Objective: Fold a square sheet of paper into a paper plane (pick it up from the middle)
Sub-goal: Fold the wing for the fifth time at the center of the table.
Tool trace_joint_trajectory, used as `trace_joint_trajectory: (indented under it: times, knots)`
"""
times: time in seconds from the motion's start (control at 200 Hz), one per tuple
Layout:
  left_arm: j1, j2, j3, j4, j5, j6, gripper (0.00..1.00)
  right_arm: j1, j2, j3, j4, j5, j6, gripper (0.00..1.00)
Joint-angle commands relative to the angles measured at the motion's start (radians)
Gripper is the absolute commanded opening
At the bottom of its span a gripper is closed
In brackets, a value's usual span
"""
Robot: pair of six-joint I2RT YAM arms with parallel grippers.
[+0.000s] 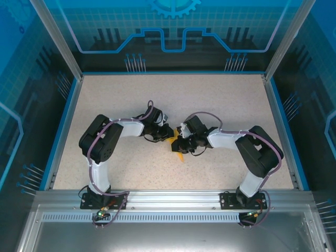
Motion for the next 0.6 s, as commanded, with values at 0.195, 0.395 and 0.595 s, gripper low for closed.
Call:
trace_joint_trajectory:
  times: [0.195,0.395,0.595]
  knots:
    - [-0.004,0.052,-0.004,-0.070,-0.049,0.018,0.15,-0.012,0.038,-0.054,-0.072,0.046,-0.032,0.12]
    - [-0.003,0.055,-0.004,-0.086,-0.079,0.034,0.15,-0.024,-0.007,-0.130,0.003,-0.010,-0.013,0.13]
    - [-0.003,0.057,-0.002,-0.091,-0.080,0.040,0.15,-0.032,-0.058,-0.192,0.005,-0.008,-0.013,0.13]
